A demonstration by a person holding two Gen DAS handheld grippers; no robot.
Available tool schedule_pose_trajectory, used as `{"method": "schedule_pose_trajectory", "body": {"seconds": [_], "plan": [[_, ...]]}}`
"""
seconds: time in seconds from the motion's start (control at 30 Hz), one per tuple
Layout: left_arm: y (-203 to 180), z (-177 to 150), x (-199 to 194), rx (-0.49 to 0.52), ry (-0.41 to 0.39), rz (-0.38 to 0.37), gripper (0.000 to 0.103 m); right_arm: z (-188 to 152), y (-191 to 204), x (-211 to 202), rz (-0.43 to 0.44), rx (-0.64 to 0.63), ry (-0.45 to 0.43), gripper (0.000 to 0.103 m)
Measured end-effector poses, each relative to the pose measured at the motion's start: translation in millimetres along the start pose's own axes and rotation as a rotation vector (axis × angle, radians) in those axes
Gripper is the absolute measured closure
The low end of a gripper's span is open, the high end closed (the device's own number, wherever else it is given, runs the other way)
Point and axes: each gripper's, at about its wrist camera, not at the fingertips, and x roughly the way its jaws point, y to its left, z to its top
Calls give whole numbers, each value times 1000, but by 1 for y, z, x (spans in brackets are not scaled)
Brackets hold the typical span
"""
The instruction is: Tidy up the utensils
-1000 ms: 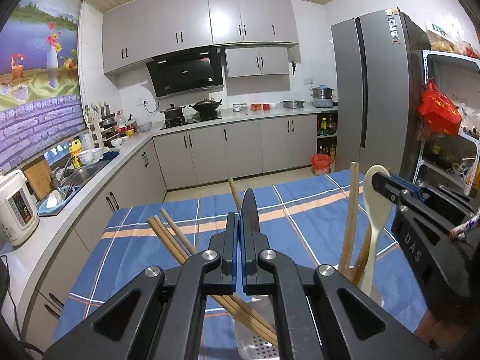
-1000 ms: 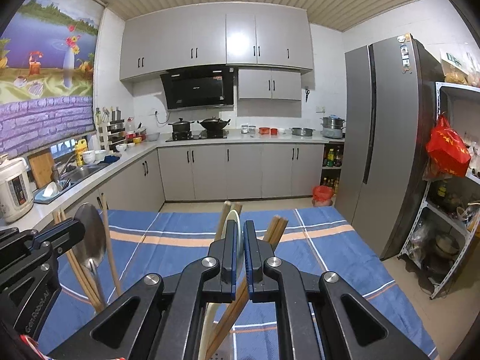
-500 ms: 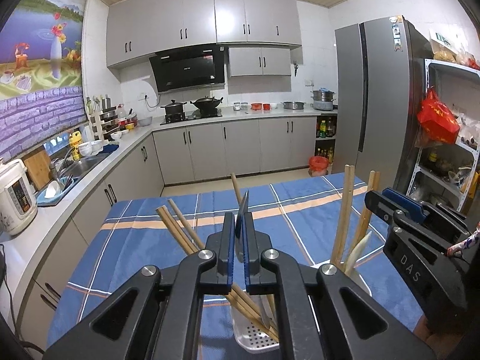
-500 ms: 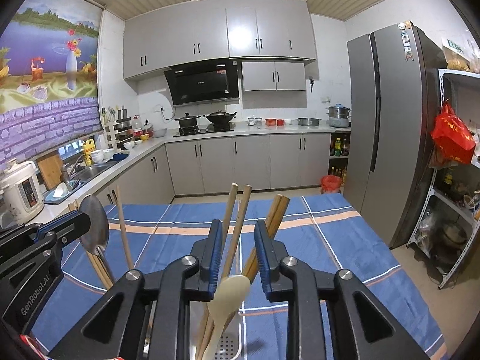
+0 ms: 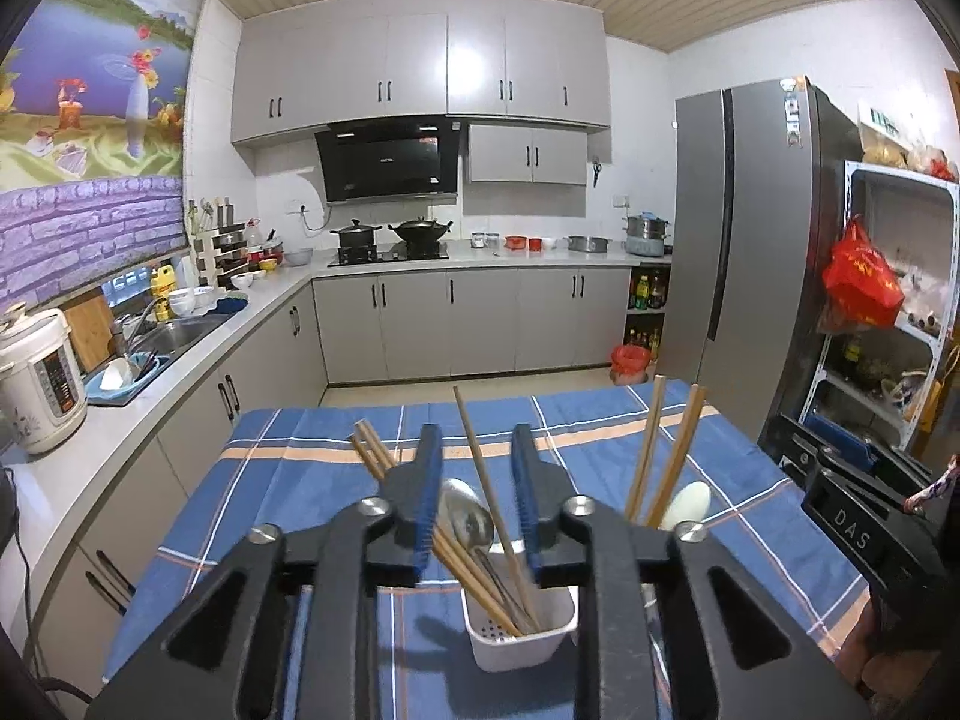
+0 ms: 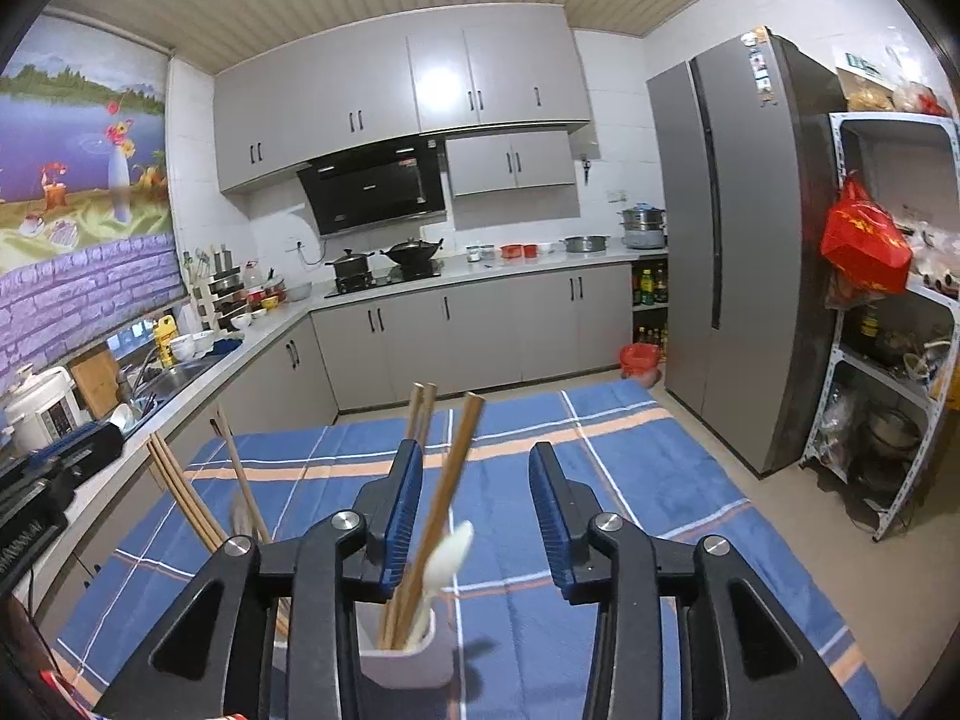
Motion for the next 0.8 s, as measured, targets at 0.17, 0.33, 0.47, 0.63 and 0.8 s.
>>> {"method": "schedule_pose_trajectory", "body": {"seconds": [0.17, 0.33, 0.47, 0.63, 0.8], "plan": [[5, -6, -35, -43, 5, 24, 54, -15, -14, -24, -17, 23, 35, 53], [9, -19, -71, -88, 21, 55, 38, -33, -26, -48, -12, 36, 82, 51], [3, -27, -104, -91, 6, 64, 28, -44, -39, -75, -18, 37, 115, 50], [-19, -29, -143, -87, -59, 77, 14, -53, -61, -119, -51, 18, 125, 43], [-50, -28, -167, -65, -96, 60, 6, -62, -94, -150, -116, 63, 134, 39]]}}
